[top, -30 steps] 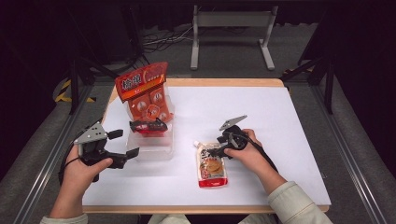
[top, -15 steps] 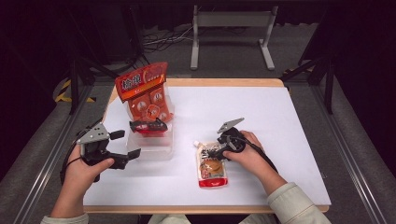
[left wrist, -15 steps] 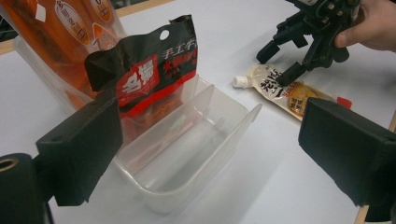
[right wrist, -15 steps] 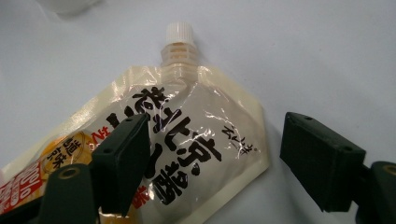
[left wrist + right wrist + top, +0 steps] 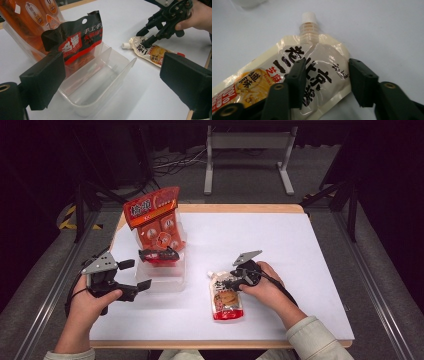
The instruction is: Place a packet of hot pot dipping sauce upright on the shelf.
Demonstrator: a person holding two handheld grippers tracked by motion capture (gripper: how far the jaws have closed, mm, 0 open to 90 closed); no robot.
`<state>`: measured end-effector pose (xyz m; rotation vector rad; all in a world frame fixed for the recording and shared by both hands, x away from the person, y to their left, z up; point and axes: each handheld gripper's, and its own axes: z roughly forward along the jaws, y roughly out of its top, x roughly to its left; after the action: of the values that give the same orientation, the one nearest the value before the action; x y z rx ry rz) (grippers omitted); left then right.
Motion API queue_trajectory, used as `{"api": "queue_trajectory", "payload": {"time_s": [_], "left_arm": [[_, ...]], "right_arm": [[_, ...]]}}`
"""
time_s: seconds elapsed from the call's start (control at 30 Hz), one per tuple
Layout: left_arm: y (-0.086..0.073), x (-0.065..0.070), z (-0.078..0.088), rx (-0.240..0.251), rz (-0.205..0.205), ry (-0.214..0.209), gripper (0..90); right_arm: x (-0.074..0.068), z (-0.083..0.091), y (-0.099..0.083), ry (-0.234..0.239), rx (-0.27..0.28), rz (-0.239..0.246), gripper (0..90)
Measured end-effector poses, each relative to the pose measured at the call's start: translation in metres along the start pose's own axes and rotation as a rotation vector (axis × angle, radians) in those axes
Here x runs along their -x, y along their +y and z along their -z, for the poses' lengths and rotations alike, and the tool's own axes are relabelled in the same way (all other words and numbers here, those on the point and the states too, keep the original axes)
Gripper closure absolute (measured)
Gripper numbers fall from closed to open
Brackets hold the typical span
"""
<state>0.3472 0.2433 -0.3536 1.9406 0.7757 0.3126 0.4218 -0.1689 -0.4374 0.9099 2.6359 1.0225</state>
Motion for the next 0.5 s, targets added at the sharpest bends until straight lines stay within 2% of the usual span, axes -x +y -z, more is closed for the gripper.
{"api": "queue_trajectory", "payload": {"time_s": [0.07,0.13,0.27,0.5], "left_arm": [[-0.0001,0.0003,-0.0004,0.000,0.004,0.001,7.3],[-0.0003,0.0009,-0.0010,0.000,0.012,-0.003,7.3],[0.0002,0.0017,-0.0029,-0.007,0.002,-0.005,7.3],[0.0014,0.0055,-0.0065,-0.010,-0.002,-0.018,7.3]], "right_arm": [[0.0002,0.0012,-0.0034,0.013,0.024,-0.030,67.4],[-0.0005,0.0008,-0.0068,0.019,0.048,-0.033,71.3],[-0.0016,0.0003,-0.0077,0.049,0.054,-0.040,81.7],[-0.0020,0.0040,-0.0022,0.063,0.040,-0.036,87.1]]}}
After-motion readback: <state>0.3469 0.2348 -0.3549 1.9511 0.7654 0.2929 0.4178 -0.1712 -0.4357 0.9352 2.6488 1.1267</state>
